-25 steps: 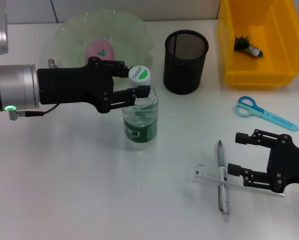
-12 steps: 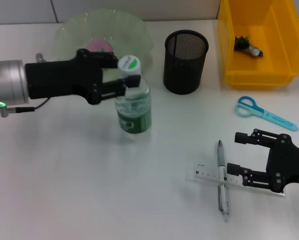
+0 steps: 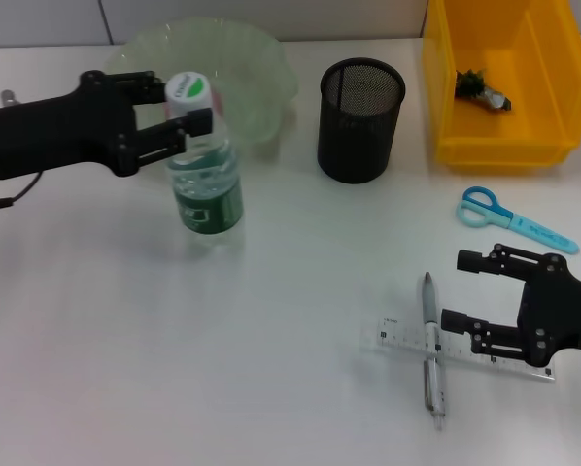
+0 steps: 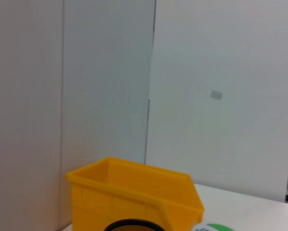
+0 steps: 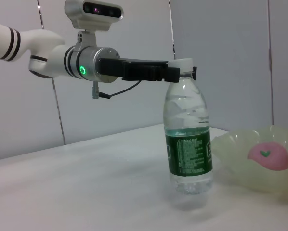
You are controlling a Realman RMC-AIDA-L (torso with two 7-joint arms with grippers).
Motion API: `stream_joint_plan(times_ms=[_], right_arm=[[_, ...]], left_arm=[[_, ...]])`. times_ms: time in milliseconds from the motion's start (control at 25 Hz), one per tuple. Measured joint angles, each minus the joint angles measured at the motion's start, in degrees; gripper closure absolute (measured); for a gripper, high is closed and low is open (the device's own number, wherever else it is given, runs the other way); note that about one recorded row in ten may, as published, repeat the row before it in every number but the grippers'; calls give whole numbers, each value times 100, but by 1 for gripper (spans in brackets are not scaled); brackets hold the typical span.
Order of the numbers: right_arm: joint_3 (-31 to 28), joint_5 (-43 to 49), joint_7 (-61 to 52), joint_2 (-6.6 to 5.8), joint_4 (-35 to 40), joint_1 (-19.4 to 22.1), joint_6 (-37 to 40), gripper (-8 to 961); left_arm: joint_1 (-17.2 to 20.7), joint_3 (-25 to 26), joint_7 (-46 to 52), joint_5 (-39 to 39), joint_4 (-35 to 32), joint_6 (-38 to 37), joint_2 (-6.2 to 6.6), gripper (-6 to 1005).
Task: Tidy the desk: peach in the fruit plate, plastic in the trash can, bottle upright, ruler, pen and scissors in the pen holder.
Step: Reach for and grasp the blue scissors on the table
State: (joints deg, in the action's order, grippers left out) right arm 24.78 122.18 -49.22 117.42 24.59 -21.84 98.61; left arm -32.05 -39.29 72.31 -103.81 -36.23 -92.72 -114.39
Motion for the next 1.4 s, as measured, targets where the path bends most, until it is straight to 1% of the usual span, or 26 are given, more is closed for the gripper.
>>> stream_joint_plan(times_ms=[200,320,520,560,680,960,1240,1400], right_arm=[[-4,-2,-3,0,11,-6,5,210],[-7,-2,-5,0,18,-6,5,210],[-16,-2,-5,0,24,-5,5,210],[-19,-2,-5,0,23,2,5,210],[-19,-2,-1,0,22,21,6,210],[-81,-2,36,0,10,53,43,210],[-81,-2,40,-1,1,60,52,210],[-79,-2,42,0,1,58,55,210]], left_arm=[[123,297,-28,1,-6,32,77,554],[162,458,-114,2,15,65,93,553],[172,502,-142,2,23,85,96,553],[206,553,-213,2,46,295,92,553],[240,557,-254,2,66,500,90,553],[289,561,-282,2,66,702,88,553],[339,563,-332,2,60,847,44,554],[351,563,-383,1,63,918,-1,554]])
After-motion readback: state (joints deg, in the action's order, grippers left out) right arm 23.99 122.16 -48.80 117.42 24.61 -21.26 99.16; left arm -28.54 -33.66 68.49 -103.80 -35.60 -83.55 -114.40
